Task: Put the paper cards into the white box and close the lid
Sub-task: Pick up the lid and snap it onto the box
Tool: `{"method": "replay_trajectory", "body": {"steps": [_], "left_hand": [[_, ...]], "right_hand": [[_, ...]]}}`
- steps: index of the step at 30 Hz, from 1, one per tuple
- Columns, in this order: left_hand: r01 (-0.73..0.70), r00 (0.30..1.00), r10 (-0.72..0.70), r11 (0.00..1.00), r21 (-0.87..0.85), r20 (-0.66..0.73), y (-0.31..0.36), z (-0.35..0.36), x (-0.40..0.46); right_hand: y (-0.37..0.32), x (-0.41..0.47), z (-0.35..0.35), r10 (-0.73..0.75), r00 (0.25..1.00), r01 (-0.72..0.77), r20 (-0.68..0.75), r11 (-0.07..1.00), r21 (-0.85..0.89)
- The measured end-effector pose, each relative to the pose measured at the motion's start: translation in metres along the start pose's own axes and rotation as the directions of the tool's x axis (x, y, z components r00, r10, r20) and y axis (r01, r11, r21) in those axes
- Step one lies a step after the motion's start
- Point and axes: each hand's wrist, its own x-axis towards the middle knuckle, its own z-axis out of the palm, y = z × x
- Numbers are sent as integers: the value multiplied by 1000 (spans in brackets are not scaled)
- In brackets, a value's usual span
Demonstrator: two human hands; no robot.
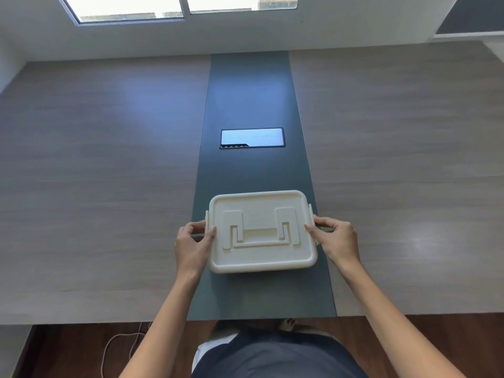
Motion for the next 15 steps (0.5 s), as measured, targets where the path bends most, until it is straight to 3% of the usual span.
{"method": "replay_trajectory", "body": {"steps": [15], "left_hand": [[86, 996, -84, 993, -82, 28, 54, 30, 100]], "right_hand": [[-61, 92, 29, 67, 998, -67, 16, 998, -4]]}}
